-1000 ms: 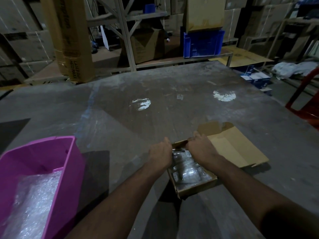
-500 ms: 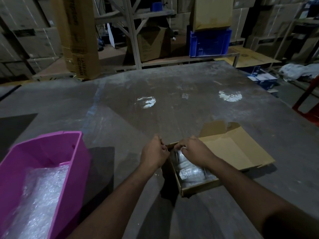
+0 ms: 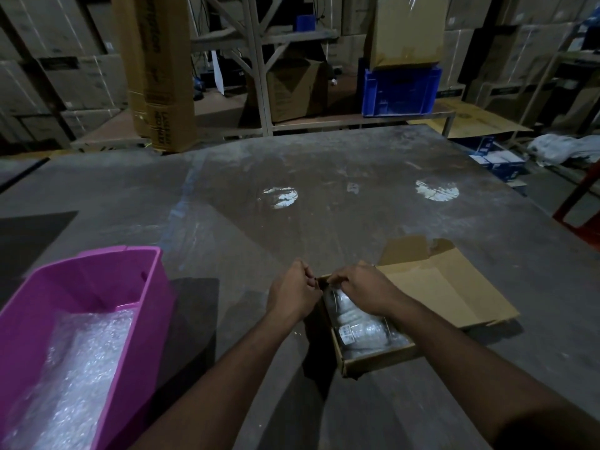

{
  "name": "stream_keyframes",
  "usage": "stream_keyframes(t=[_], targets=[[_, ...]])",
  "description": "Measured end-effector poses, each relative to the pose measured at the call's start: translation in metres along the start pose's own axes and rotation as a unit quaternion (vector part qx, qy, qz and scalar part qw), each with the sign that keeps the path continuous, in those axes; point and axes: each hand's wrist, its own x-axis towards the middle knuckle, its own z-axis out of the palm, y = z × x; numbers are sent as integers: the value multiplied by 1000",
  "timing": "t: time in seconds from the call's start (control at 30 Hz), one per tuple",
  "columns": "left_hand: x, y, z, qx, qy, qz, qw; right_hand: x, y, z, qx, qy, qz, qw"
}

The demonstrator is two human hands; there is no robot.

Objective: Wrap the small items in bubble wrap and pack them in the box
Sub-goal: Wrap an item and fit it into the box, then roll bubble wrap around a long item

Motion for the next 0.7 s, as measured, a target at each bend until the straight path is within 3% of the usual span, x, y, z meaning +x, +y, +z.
stream_keyframes(t=[0.47, 0.7], targets=[[-10, -9, -19, -20, -6, -5, 1000, -14, -25, 5, -95, -37, -16, 995], [-28, -27, -70, -65, 41, 0, 997, -25, -48, -10, -114, 66, -22, 991]])
